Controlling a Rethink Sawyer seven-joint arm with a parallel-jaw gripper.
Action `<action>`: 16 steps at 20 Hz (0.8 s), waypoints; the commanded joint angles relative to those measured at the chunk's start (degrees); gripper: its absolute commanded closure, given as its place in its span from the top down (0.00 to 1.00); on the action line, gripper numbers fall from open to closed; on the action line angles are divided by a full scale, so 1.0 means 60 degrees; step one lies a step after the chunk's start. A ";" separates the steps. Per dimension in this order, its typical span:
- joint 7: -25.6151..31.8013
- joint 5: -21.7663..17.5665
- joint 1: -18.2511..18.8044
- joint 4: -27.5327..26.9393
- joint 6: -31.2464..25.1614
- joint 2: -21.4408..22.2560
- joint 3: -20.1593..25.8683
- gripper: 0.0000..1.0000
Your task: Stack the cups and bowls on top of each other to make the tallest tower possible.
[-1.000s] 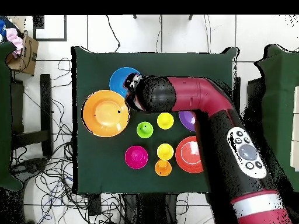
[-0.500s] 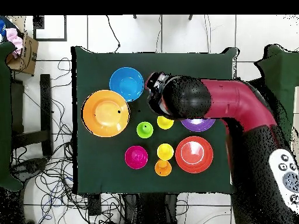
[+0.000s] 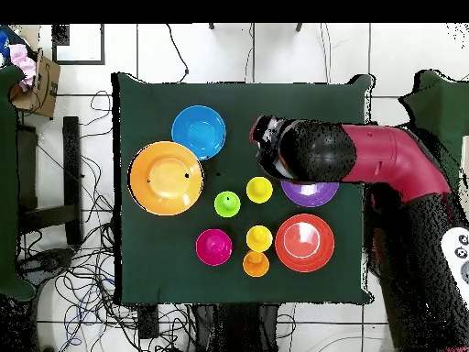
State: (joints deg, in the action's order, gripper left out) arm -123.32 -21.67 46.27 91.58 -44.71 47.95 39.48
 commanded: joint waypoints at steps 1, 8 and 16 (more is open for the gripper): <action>0.3381 -0.1778 -0.0040 -0.0584 0.0512 -0.1908 0.0260 1.00; 0.4279 -0.2249 0.0167 -0.1682 0.0791 -0.3345 0.0470 1.00; 0.4911 -0.2328 0.0503 -0.2102 0.0603 -0.3714 0.0779 1.00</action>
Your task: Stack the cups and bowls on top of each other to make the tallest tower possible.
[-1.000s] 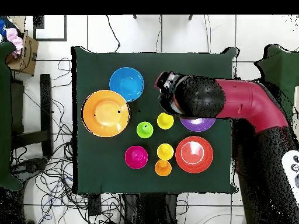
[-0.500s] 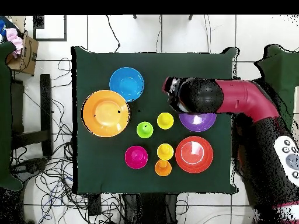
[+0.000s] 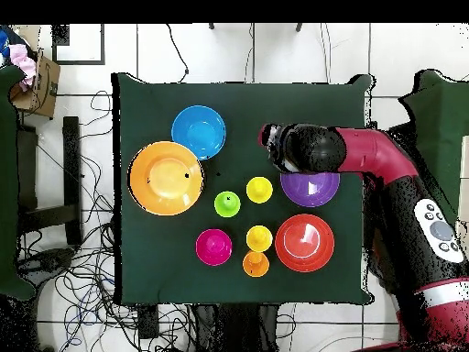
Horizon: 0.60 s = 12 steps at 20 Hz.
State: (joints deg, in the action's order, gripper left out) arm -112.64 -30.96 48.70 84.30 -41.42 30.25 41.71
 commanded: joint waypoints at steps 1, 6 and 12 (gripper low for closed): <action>0.3172 -0.0805 0.0146 -0.0838 0.0055 -0.0734 0.0443 1.00; 0.3159 -0.0799 0.0292 -0.0623 -0.0088 -0.0491 0.0563 1.00; 0.3227 -0.0832 0.0312 -0.0633 -0.0282 -0.0439 0.0586 1.00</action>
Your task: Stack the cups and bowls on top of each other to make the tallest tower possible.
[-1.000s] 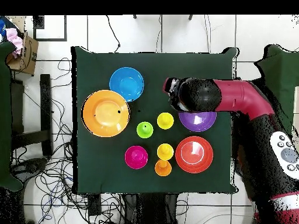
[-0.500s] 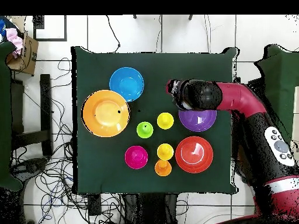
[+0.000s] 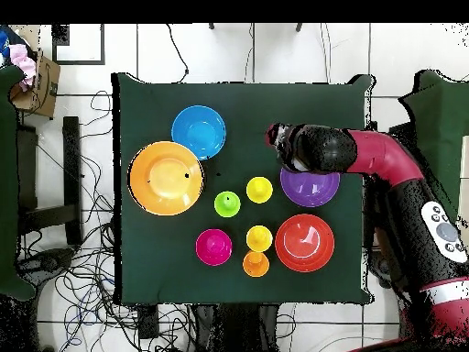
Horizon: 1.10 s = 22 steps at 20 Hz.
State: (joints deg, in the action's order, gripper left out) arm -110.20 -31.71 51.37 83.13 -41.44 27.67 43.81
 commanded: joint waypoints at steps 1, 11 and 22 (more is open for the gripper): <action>0.2822 -0.0770 -0.0127 -0.0411 -0.0232 -0.0041 0.0209 1.00; 0.2449 -0.1533 -0.0530 -0.0280 -0.0224 -0.0610 -0.0580 1.00; 0.2078 -0.2223 -0.1014 -0.0414 -0.0638 -0.0648 -0.1060 1.00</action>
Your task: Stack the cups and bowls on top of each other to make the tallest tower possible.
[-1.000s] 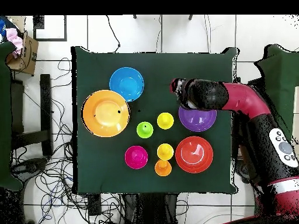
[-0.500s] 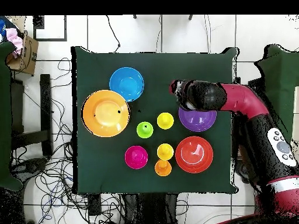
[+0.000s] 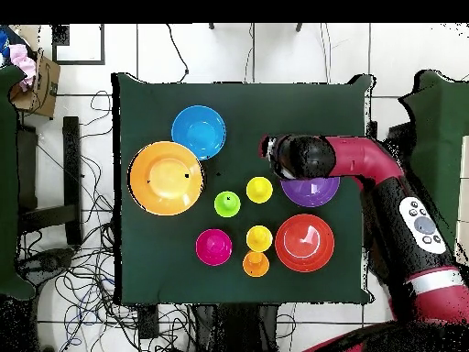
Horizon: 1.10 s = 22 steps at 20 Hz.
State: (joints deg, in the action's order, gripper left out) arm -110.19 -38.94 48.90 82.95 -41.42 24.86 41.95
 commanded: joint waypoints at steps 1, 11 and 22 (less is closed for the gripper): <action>0.2086 -0.1053 -0.0616 -0.0359 -0.0685 -0.0112 -0.0765 1.00; 0.1883 -0.0667 -0.0936 -0.0048 -0.1242 0.0754 -0.0569 1.00; 0.1653 -0.0828 -0.1123 0.0215 -0.1803 0.1453 -0.1036 1.00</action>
State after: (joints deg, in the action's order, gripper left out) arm -110.19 -40.81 44.11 83.10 -44.74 31.68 41.00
